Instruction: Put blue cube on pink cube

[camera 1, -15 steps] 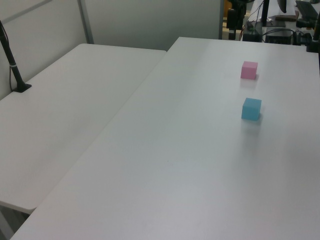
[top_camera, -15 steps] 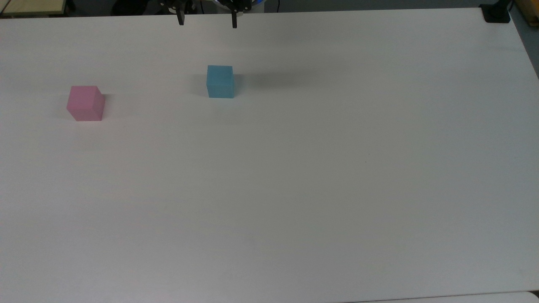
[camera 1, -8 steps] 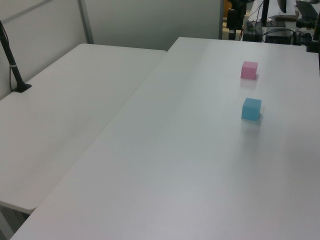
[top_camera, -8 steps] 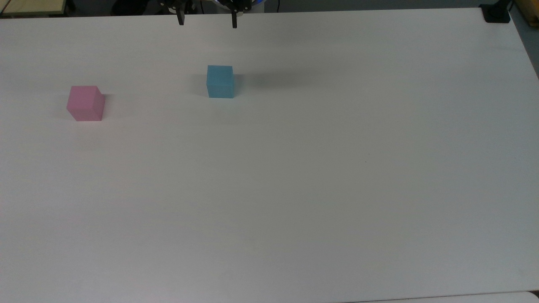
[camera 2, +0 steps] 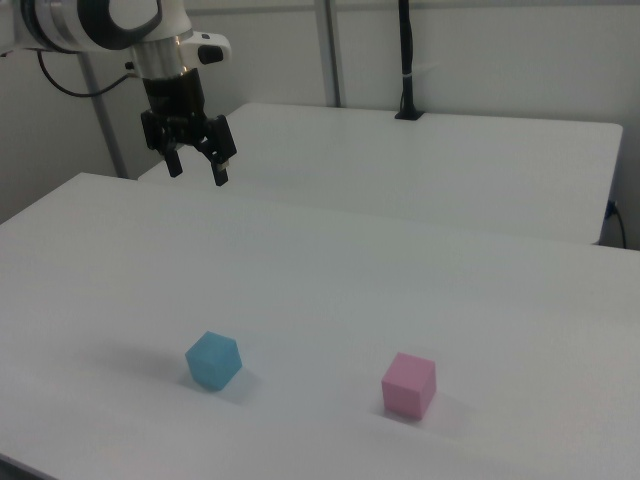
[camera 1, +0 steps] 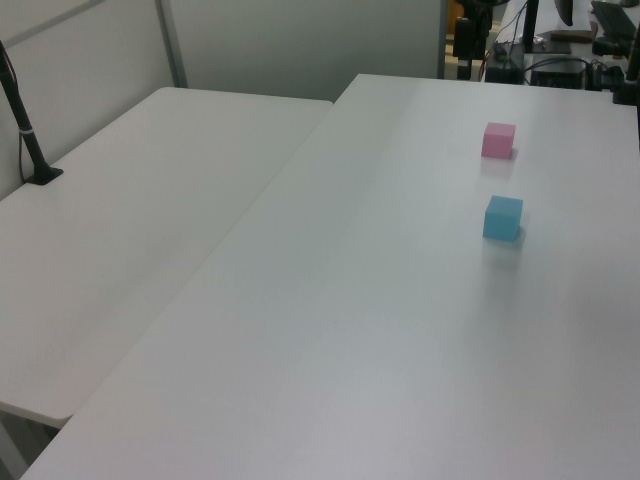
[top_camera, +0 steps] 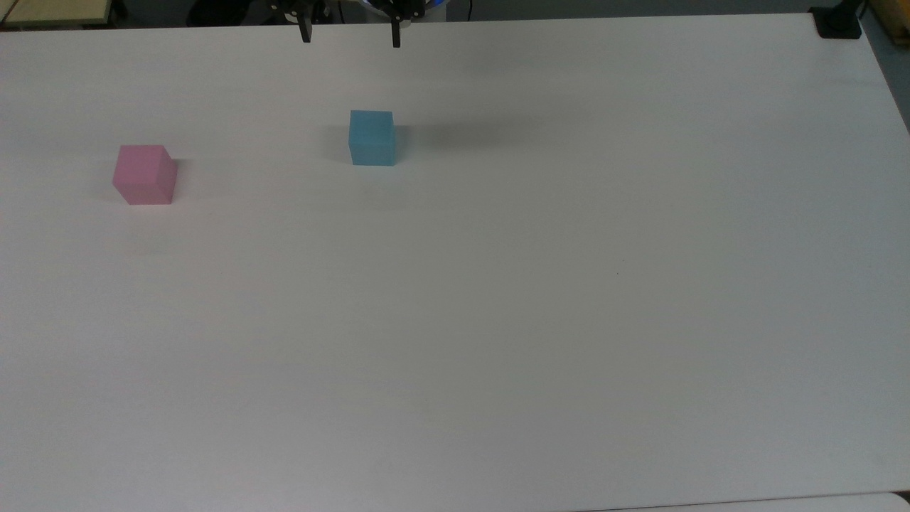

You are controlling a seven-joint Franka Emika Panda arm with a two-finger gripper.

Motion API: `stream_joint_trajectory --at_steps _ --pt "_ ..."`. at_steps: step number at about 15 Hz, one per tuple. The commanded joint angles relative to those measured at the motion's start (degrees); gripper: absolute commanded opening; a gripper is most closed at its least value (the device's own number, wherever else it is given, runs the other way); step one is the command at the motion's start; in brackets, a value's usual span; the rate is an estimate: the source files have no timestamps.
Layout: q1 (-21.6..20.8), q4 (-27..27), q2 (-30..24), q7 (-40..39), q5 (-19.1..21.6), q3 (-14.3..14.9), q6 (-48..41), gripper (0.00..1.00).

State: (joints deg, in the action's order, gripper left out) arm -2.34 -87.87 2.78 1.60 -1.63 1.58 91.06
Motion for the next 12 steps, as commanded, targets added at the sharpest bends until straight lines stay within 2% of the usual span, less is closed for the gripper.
stream_joint_trajectory --at_steps 1,8,12 --pt "-0.38 -0.55 -0.41 -0.19 -0.04 0.09 0.18 1.00" --pt "-0.47 -0.81 -0.50 -0.19 -0.04 0.09 0.35 1.00" --pt "-0.65 -3.44 -2.42 -0.10 -0.04 0.09 0.79 1.00"
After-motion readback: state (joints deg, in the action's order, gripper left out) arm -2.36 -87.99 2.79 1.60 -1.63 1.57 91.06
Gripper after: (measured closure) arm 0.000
